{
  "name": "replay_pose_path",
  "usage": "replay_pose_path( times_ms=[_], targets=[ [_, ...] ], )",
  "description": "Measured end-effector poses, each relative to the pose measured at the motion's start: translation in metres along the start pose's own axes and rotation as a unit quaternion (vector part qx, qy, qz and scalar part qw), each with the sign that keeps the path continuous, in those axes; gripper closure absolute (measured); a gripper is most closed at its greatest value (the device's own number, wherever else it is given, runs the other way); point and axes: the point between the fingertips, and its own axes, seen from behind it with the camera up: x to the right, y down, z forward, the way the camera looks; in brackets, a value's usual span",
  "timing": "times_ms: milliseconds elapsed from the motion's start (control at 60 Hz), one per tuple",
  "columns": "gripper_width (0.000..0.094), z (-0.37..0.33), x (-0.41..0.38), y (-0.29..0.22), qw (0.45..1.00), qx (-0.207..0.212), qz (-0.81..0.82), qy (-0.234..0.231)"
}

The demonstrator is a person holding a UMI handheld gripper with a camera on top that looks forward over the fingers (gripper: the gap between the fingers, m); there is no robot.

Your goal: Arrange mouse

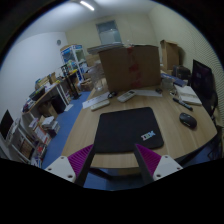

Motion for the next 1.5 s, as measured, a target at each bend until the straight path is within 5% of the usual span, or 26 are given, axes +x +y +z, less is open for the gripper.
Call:
replay_pose_path(
  times_ms=[267, 617, 767, 783, 817, 1117, 1217, 1233, 1500],
  targets=[
    [0.0121, -0.017, 0.066, -0.008, 0.998, -0.001, 0.011, 0.056],
    [0.0120, -0.001, 0.294, -0.013, 0.985, -0.001, -0.080, 0.153],
    [0.0130, 0.029, 0.356, -0.015, 0.989, 0.008, -0.051, 0.140],
    [0.0063, 0.033, 0.360, -0.013, 0.989, 0.005, -0.050, 0.137],
    [0.0135, 0.045, 0.358, -0.021, 0.992, 0.018, -0.044, 0.116],
    [0.0186, 0.091, 0.356, -0.059, 0.993, 0.053, -0.072, 0.079],
    [0.0250, 0.100, 0.355, -0.066, 0.992, 0.064, -0.073, 0.086],
    [0.0343, 0.101, 0.354, -0.067, 0.991, 0.065, -0.075, 0.085],
    [0.0527, 0.106, 0.351, -0.065, 0.994, 0.016, -0.054, 0.096]
  ],
)
